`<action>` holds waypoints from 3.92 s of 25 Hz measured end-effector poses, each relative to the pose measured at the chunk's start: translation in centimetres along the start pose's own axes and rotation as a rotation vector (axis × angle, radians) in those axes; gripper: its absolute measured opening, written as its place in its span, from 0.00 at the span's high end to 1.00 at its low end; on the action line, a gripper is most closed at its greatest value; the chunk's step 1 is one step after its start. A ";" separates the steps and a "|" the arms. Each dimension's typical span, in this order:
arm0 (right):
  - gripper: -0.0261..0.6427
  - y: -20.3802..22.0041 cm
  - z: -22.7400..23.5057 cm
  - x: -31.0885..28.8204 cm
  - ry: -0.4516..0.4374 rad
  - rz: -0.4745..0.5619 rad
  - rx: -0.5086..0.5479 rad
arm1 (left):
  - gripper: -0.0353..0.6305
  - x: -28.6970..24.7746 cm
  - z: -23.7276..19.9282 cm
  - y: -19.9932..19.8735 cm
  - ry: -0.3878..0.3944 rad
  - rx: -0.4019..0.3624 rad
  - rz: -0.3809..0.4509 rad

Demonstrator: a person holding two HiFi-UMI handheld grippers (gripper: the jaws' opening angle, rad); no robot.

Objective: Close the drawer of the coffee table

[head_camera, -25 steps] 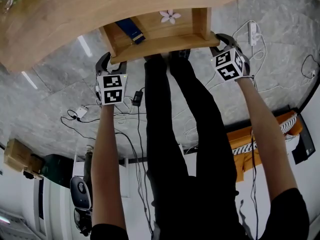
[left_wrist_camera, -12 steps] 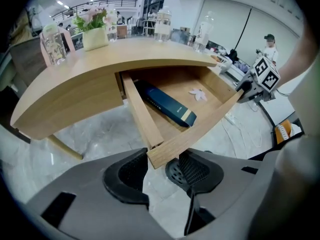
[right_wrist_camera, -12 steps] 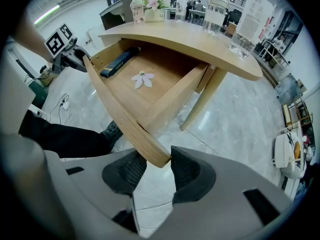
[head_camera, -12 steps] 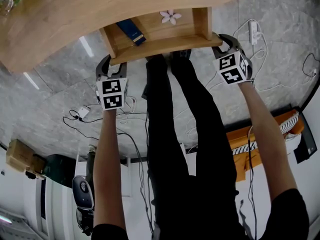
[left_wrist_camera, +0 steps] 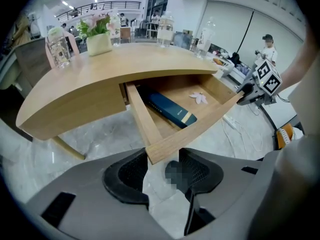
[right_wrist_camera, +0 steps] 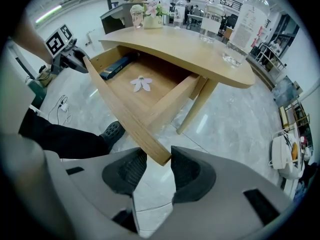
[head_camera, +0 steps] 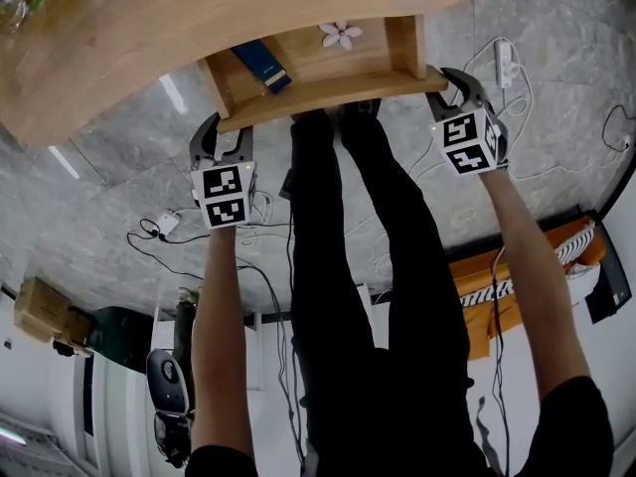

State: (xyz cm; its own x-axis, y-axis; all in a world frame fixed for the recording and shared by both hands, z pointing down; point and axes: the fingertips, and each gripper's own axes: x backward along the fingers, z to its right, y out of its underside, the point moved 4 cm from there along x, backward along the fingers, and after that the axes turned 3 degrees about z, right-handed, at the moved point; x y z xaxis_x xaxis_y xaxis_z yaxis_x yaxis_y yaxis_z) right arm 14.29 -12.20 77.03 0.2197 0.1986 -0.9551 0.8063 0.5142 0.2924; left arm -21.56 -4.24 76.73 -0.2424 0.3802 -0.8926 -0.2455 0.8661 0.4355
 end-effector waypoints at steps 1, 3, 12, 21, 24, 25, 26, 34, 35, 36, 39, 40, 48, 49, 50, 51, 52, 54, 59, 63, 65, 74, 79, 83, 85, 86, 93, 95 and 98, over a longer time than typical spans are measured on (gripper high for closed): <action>0.73 0.0 0.1 0.1 0.003 0.005 0.000 | 0.64 0.1 0.0 -0.1 -0.003 0.000 0.005; 0.73 -0.3 0.3 0.1 0.010 0.016 0.000 | 0.64 0.1 -0.3 -0.5 -0.015 0.004 0.016; 0.73 -3.1 2.7 -0.7 0.046 0.055 -0.015 | 0.64 -1.0 -2.6 -3.8 -0.054 0.023 0.058; 0.73 -5.2 5.0 -1.7 0.079 0.068 -0.011 | 0.64 -2.2 -4.2 -5.9 -0.094 0.110 0.104; 0.73 -5.8 5.5 -1.9 0.087 0.072 -0.004 | 0.65 -2.4 -4.6 -6.4 -0.100 0.129 0.115; 0.73 -5.9 5.7 -1.9 0.090 0.072 -0.003 | 0.65 -2.4 -4.7 -6.6 -0.100 0.129 0.117; 0.73 -6.1 5.8 -2.0 0.093 0.072 -0.003 | 0.65 -2.5 -4.9 -6.8 -0.099 0.129 0.119; 0.73 -6.5 6.5 -3.0 0.123 0.058 -0.035 | 0.65 -3.4 -5.4 -7.2 -0.097 0.116 0.115; 0.73 -6.5 6.5 -3.0 0.125 0.059 -0.034 | 0.65 -3.4 -5.4 -7.3 -0.096 0.114 0.118; 0.73 -6.6 6.6 -3.0 0.126 0.061 -0.034 | 0.65 -3.4 -5.5 -7.3 -0.095 0.113 0.121; 0.73 -7.0 7.0 -3.2 0.133 0.064 -0.040 | 0.65 -3.7 -5.8 -7.8 -0.101 0.118 0.129; 0.73 -7.2 7.3 -3.3 0.137 0.065 -0.042 | 0.65 -3.9 -5.9 -8.1 -0.103 0.121 0.132; 0.73 -8.9 9.2 -3.5 0.176 0.060 -0.108 | 0.65 -4.4 -6.9 -9.7 -0.104 0.156 0.166; 0.73 -9.1 9.4 -3.5 0.180 0.061 -0.111 | 0.66 -4.4 -6.9 -9.8 -0.104 0.171 0.173; 0.73 -9.2 9.5 -3.6 0.182 0.063 -0.113 | 0.66 -4.4 -7.0 -9.8 -0.107 0.180 0.177; 0.73 -9.3 9.5 -3.6 0.183 0.066 -0.114 | 0.66 -4.4 -7.0 -9.8 -0.112 0.181 0.179; 0.73 -9.3 9.4 -3.6 0.183 0.069 -0.115 | 0.66 -4.4 -7.1 -9.8 -0.115 0.178 0.179; 0.73 -9.1 9.5 -3.7 0.182 0.072 -0.117 | 0.66 -4.6 -7.0 -9.8 -0.117 0.171 0.178; 0.73 -9.0 9.6 -3.3 0.175 0.072 -0.136 | 0.66 -4.5 -6.8 -9.9 -0.138 0.164 0.172; 0.76 -8.8 9.3 -2.1 0.179 0.106 -0.193 | 0.70 -3.8 -6.7 -9.6 -0.165 0.210 0.193; 0.81 -8.5 9.4 -1.4 0.192 0.121 -0.202 | 0.72 -3.5 -6.4 -9.6 -0.178 0.223 0.199; 0.89 -9.2 6.9 5.2 0.186 0.173 -0.214 | 0.83 1.9 -3.3 -11.3 -0.166 0.217 0.226; 0.89 -10.6 5.3 10.8 0.163 0.239 -0.223 | 0.85 6.8 0.2 -13.7 -0.137 0.203 0.270; 0.90 -12.8 4.9 15.7 0.144 0.321 -0.228 | 0.87 11.0 2.7 -16.1 -0.126 0.165 0.323; 0.90 -14.1 4.8 18.5 0.130 0.376 -0.235 | 0.88 13.2 3.8 -17.3 -0.128 0.155 0.352; 0.90 -14.7 4.7 20.0 0.128 0.403 -0.234 | 0.89 14.4 4.3 -17.8 -0.129 0.152 0.366; 0.90 -17.3 3.3 30.6 0.118 0.561 -0.234 | 0.91 23.8 8.5 -21.8 -0.118 0.147 0.469; 0.92 -18.0 3.1 33.3 0.103 0.610 -0.252 | 0.92 26.6 9.5 -23.3 -0.119 0.151 0.520; 0.92 -18.7 2.5 37.6 0.081 0.682 -0.263 | 0.93 31.1 11.3 -25.3 -0.113 0.155 0.598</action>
State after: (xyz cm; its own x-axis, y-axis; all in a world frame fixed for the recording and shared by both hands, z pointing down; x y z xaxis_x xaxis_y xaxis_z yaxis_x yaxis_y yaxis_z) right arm 8.85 -16.41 35.54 0.5761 0.6015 -0.5534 0.3440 0.4358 0.8317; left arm -12.29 -10.68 36.63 -0.1926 0.8384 -0.5099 0.0430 0.5264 0.8492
